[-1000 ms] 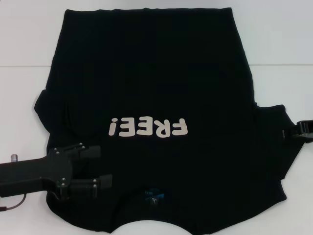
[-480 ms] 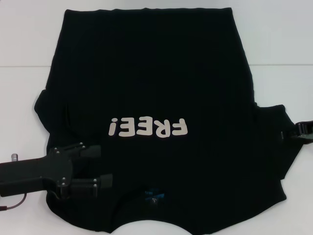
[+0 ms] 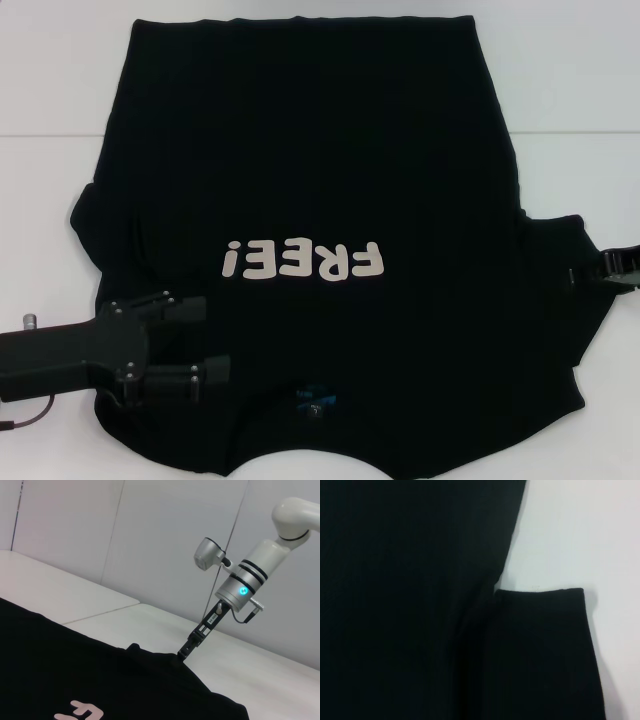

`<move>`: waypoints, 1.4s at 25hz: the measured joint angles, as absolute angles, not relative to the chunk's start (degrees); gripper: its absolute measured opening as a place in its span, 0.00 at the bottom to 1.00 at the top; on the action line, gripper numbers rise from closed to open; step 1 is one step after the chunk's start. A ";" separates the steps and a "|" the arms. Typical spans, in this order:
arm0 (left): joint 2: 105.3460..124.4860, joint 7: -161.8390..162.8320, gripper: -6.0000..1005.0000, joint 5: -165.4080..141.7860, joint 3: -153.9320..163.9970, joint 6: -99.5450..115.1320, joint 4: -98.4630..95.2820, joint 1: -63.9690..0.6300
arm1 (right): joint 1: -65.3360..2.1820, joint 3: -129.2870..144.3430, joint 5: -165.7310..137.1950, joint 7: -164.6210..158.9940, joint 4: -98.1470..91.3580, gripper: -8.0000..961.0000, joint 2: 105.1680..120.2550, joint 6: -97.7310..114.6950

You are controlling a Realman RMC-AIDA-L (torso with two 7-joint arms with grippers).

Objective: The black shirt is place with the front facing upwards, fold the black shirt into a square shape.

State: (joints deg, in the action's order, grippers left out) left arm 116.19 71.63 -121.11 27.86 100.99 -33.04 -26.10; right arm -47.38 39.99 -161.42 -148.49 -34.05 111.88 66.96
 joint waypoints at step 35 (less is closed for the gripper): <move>115.91 71.81 0.92 -120.65 27.56 101.06 -32.96 -26.28 | -48.16 42.33 -161.29 -146.63 -34.92 0.07 111.82 66.10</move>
State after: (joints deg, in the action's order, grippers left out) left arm 115.91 71.81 -120.65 27.56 101.06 -32.96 -26.28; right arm -48.16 42.33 -161.29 -146.63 -34.92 111.82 66.10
